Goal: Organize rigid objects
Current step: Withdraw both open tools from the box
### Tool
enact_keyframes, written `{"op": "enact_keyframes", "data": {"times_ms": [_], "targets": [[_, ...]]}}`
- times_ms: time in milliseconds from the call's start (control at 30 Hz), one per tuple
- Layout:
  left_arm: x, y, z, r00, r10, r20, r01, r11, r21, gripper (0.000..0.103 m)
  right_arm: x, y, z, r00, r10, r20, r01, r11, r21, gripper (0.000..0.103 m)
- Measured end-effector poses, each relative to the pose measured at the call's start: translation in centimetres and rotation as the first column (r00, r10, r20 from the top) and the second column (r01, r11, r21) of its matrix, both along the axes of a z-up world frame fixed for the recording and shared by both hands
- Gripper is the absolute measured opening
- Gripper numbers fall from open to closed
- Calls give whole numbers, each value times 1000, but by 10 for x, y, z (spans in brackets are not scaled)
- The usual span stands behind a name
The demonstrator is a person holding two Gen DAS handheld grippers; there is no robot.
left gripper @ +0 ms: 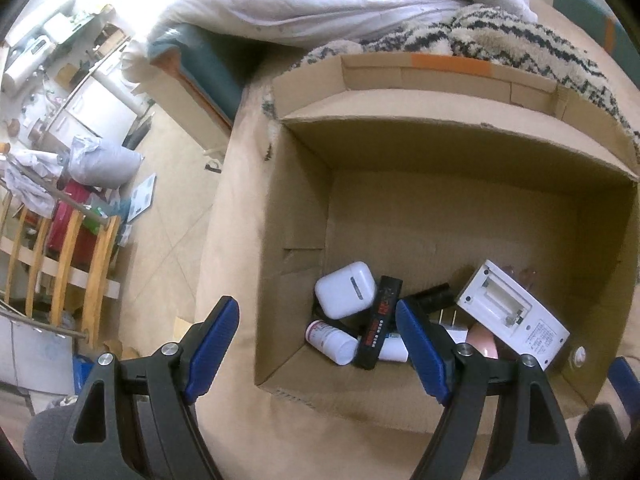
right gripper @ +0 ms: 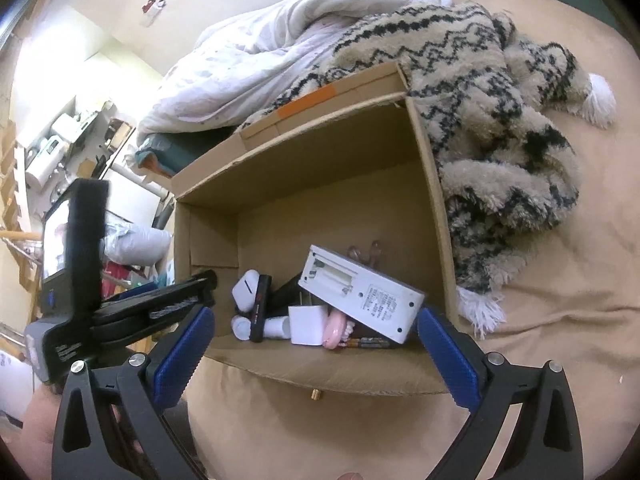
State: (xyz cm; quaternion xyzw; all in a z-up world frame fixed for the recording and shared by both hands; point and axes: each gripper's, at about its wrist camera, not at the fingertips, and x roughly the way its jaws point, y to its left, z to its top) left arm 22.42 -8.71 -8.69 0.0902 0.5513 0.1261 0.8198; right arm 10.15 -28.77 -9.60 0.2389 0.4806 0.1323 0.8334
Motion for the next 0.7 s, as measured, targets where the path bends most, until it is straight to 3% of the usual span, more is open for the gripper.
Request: {"op": "enact_keyframes", "data": {"times_ms": [333, 467, 567, 700], "targets": [[-40, 21, 20, 996, -47, 77, 54, 994, -96, 79, -23, -9, -11, 998, -11, -68, 21, 990, 140, 103], [-60, 31, 22, 992, -74, 100, 85, 991, -105, 79, -34, -12, -17, 996, -13, -93, 27, 989, 148, 103], [-72, 37, 19, 990, -99, 103, 110, 988, -105, 79, -42, -12, -25, 992, -13, -123, 38, 978, 207, 103], [-88, 50, 14, 987, -126, 99, 139, 981, -137, 79, -51, -3, -34, 988, -6, -154, 35, 983, 181, 103]]}}
